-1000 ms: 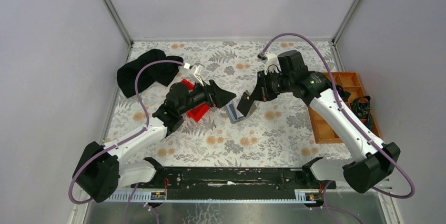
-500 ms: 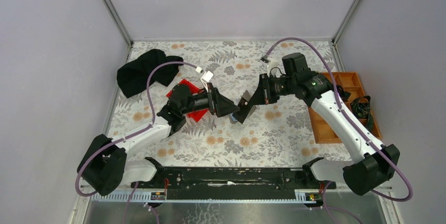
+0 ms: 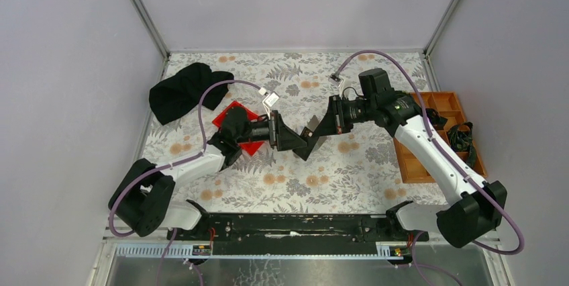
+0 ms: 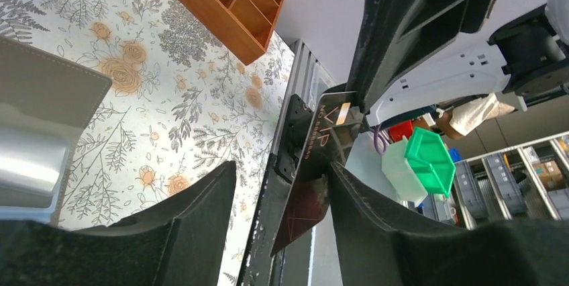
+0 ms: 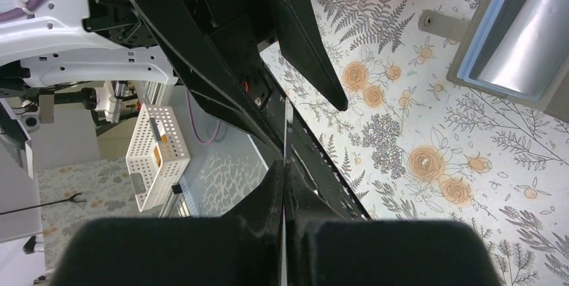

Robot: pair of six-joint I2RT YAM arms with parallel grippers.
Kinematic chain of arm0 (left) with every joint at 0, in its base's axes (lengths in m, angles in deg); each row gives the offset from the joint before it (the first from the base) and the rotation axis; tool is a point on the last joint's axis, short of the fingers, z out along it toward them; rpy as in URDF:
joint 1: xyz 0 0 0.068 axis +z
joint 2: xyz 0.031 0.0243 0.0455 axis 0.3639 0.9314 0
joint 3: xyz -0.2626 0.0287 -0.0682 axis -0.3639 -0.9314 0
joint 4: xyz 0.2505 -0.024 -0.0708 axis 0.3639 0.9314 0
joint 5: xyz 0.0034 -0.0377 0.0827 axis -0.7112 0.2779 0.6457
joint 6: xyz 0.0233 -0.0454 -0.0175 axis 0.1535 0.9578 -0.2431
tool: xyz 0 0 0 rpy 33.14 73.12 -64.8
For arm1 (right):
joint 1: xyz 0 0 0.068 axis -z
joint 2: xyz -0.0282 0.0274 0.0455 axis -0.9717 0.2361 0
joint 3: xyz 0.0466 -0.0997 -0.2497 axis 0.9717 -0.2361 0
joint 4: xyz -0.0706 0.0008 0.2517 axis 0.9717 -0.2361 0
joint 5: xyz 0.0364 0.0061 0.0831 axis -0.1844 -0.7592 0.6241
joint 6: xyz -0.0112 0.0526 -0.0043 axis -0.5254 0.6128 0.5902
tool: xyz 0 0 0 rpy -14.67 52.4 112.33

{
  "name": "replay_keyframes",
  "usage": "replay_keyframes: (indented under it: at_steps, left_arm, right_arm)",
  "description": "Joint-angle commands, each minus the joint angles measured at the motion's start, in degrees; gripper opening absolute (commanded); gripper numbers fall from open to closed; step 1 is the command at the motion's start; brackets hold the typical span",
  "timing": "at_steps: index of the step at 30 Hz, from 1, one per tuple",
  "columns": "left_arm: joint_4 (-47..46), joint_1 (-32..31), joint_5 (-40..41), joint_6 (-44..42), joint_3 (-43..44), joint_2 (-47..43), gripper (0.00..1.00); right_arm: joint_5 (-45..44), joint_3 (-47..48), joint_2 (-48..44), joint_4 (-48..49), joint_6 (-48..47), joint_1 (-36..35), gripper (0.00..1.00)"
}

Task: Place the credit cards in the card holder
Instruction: Pick up the credit card from the storage box.

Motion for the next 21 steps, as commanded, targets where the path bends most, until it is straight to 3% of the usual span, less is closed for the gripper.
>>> replay_keyframes:
  at_steps: [1, 4, 7, 9, 17, 19, 21]
  left_arm:
    - [-7.24, 1.28, -3.59, 2.33, -0.49, 0.68, 0.56]
    - [-10.2, 1.87, -4.26, 4.04, -1.05, 1.45, 0.41]
    - [-12.0, 2.19, -4.63, 5.37, -1.55, 2.34, 0.13]
    - [-12.43, 2.2, -4.35, 5.58, -1.96, 2.69, 0.0]
    - [-16.46, 2.25, 0.96, 7.29, -5.93, 2.95, 0.0]
    - [-16.94, 2.19, 2.39, 7.52, -6.68, 2.79, 0.0]
    - [-16.25, 2.25, 4.49, 7.34, -7.49, 2.1, 0.0]
  right_arm:
    - [3.09, 0.33, 0.94, 2.04, 0.76, 0.42, 0.0]
    - [2.97, 0.19, 1.62, 2.06, 0.62, 0.37, 0.0]
    - [2.87, 0.11, 2.31, 1.94, 0.42, 0.45, 0.0]
    - [2.63, 0.48, 2.75, 2.04, 0.39, 0.48, 0.0]
    - [1.62, 2.66, 5.16, 1.69, -0.05, 0.48, 0.03]
    - [1.27, 2.75, 5.66, 1.95, 0.05, 0.5, 0.11]
    - [-0.15, 2.83, 5.88, 2.49, 0.46, 0.61, 0.25]
